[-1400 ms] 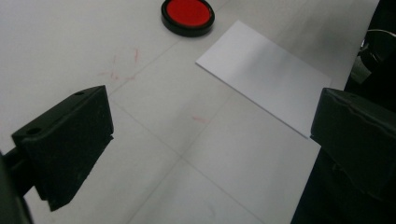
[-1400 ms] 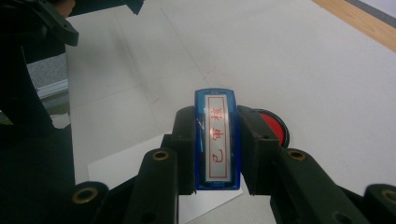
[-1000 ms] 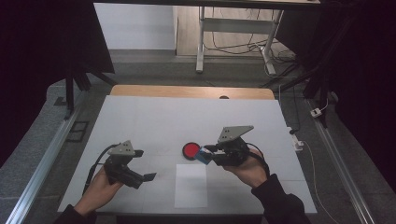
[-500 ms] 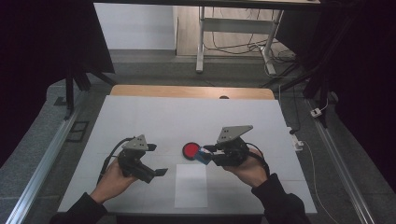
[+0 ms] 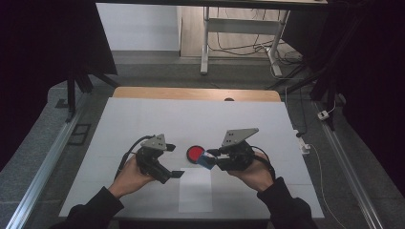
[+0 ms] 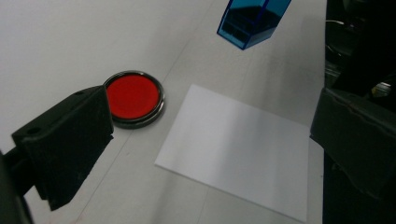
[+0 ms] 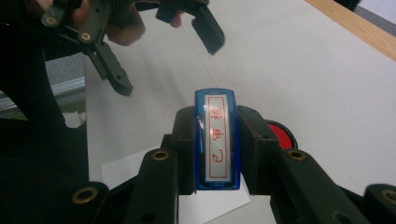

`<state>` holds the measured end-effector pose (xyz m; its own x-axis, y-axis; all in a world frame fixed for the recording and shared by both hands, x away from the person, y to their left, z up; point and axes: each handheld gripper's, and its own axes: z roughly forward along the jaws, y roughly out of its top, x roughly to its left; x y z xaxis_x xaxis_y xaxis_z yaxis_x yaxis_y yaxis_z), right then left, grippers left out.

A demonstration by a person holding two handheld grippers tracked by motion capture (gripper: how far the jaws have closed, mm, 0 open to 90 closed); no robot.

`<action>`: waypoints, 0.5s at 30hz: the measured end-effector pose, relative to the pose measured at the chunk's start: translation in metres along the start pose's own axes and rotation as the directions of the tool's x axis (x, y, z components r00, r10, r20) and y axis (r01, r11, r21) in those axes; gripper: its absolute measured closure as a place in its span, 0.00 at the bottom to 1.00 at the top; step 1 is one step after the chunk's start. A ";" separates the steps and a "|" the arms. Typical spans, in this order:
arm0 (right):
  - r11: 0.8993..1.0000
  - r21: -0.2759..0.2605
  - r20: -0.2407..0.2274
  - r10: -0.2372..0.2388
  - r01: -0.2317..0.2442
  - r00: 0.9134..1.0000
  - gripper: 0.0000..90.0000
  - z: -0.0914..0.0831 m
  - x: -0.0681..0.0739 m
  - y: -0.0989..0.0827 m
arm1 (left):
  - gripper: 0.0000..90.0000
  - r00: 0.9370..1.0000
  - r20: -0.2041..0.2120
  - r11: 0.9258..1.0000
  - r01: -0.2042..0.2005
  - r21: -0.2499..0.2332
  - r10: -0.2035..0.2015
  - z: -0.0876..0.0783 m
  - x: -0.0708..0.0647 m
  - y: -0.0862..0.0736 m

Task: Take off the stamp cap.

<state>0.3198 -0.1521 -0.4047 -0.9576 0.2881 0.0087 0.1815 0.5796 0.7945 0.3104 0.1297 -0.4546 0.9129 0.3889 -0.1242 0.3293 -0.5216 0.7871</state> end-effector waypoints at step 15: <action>1.000 -0.008 -0.055 -0.025 0.025 0.998 0.79 0.003 0.005 0.001 | 0.00 0.995 0.083 0.998 -0.056 -0.008 0.057 0.026 -0.008 0.008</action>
<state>0.3157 -0.1478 -0.4057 -0.9728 0.2307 0.0220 0.1557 0.5802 0.7994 0.3120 0.1025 -0.4631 0.9469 0.2945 -0.1289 0.2754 -0.5364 0.7977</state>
